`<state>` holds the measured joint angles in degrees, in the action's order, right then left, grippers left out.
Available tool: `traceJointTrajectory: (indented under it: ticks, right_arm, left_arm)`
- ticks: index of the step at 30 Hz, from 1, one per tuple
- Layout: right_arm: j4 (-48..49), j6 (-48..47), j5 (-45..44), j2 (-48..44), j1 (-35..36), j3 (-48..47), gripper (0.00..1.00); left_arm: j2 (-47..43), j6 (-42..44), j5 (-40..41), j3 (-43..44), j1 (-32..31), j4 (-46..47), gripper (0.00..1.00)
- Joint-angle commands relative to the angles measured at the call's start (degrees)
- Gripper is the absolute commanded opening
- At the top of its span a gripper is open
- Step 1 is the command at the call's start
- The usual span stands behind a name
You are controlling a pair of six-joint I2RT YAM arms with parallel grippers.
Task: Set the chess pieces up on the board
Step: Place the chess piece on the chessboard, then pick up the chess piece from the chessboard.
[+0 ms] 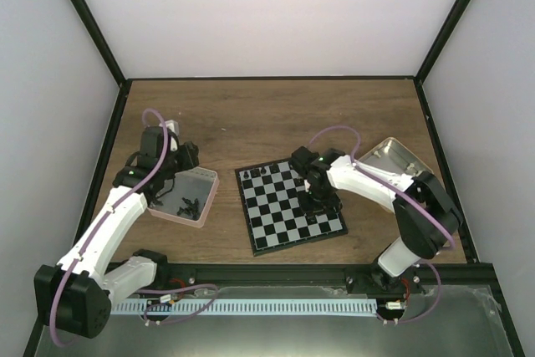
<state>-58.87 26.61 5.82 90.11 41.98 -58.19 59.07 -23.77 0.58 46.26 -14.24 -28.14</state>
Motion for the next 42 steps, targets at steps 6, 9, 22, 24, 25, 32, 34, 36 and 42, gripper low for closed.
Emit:
traceJointTrajectory:
  ticks: [6, 9, 22, 24, 25, 32, 34, 36, 42]
  right_arm:
    - [2.7, 0.7, 0.6, -1.8, 0.6, 1.2, 0.26]
    - [3.7, 0.7, 0.3, -1.7, 0.6, 1.6, 0.15]
    - [6.0, 3.6, -9.2, -2.3, -0.7, -2.9, 0.01]
    - [7.1, 3.6, -10.0, -1.4, -1.6, -6.1, 0.01]
    - [7.8, 3.8, -10.6, -0.9, -2.1, -7.5, 0.01]
    - [11.7, 2.2, -13.9, 5.3, -6.3, -16.5, 0.01]
    - [13.3, 1.7, -13.6, 7.2, -7.3, -18.1, 0.01]
    - [14.1, 1.1, -13.7, 9.2, -8.0, -19.6, 0.01]
    - [15.1, 0.5, -14.9, 14.3, -9.2, -22.5, 0.01]
  left_arm:
    - [-0.3, 0.8, 0.9, -0.5, -0.2, 1.8, 0.6]
    - [-0.1, 0.8, 0.8, -0.5, -0.2, 1.8, 0.6]
    - [-0.2, 0.8, 0.8, -0.6, -0.2, 1.9, 0.6]
    - [-0.2, 0.8, 0.8, -0.7, -0.2, 1.9, 0.6]
    - [-0.2, 0.8, 0.8, -0.7, -0.2, 1.9, 0.6]
    - [-0.2, 0.9, 0.8, -0.6, -0.2, 1.8, 0.6]
    - [-0.3, 0.9, 0.8, -0.6, -0.2, 1.9, 0.6]
    - [-0.4, 0.9, 1.0, -0.6, -0.2, 1.8, 0.6]
    - [-0.3, 1.1, 0.7, -0.6, -0.2, 1.9, 0.6]
